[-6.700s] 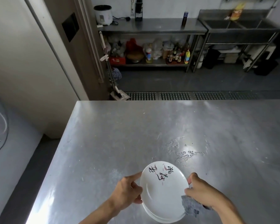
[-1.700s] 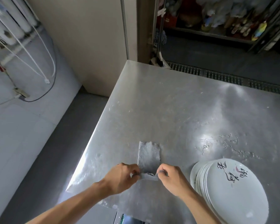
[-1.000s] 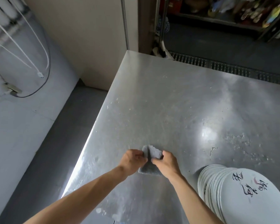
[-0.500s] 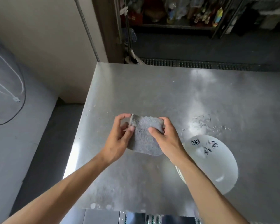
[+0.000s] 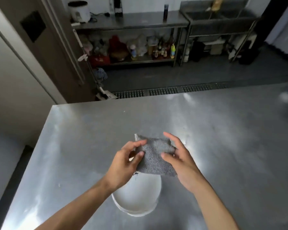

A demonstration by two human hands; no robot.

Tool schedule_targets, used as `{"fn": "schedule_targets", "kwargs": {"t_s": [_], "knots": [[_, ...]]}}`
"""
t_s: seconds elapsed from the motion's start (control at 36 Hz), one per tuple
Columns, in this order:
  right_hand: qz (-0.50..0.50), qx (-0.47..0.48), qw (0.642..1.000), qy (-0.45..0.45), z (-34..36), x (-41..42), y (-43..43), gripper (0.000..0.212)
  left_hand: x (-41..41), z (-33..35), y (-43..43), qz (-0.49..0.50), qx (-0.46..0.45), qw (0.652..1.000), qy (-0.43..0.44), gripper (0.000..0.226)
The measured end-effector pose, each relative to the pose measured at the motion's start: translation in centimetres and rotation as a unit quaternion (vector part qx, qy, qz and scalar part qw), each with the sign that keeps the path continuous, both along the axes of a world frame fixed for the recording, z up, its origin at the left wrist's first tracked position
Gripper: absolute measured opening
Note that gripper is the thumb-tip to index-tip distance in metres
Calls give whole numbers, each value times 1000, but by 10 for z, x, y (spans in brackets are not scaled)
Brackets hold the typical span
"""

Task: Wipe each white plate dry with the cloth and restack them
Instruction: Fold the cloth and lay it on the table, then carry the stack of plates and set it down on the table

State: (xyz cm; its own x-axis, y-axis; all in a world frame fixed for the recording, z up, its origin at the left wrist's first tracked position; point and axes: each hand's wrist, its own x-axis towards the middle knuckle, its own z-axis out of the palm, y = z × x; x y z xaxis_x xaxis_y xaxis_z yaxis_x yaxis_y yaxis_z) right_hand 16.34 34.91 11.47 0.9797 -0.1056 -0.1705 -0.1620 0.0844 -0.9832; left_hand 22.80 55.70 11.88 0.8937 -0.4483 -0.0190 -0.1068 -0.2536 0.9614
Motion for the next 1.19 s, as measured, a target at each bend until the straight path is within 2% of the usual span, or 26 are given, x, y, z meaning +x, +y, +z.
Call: {"fn": "schedule_targets", "kwargs": {"t_s": [0.06, 0.11, 0.31, 0.53, 0.78, 0.86, 0.92, 0.97, 1.0, 1.06, 1.11, 1.19], "knots": [[-12, -61, 998, -1, -7, -10, -35, 46, -6, -2, -37, -31, 24, 999, -13, 37], [-28, -81, 996, 4, -15, -19, -68, 41, -10, -5, -73, -56, 54, 996, -36, 39], [-120, -102, 987, 41, -53, -45, -166, 48, -24, -28, -185, -114, 102, 988, 0, 48], [-183, -139, 968, 105, -96, -63, -246, 50, -23, -69, -252, -200, 201, 959, 19, 58], [-233, -142, 949, 156, -136, -54, -325, 53, -7, -88, -243, -226, 323, 919, -22, 49], [-218, -192, 942, 166, -147, -49, -348, 53, 3, -87, -227, -222, 350, 909, -46, 47], [-189, -295, 910, 221, -160, -48, -363, 48, 8, -85, -216, -214, 362, 905, -63, 46], [-167, -410, 839, 316, -172, -50, -371, 45, 12, -83, -205, -203, 374, 902, -72, 46], [-167, -440, 810, 349, -175, -52, -369, 45, 14, -82, -199, -198, 377, 902, -72, 45], [-167, -474, 786, 361, -177, -52, -356, 46, 16, -80, -189, -184, 380, 904, -72, 44], [-168, -498, 788, 322, -178, -48, -334, 39, 18, -78, -179, -168, 381, 906, -75, 43], [-156, -486, 829, 229, -176, -38, -283, 27, 19, -72, -161, -143, 382, 909, -84, 39]]}}
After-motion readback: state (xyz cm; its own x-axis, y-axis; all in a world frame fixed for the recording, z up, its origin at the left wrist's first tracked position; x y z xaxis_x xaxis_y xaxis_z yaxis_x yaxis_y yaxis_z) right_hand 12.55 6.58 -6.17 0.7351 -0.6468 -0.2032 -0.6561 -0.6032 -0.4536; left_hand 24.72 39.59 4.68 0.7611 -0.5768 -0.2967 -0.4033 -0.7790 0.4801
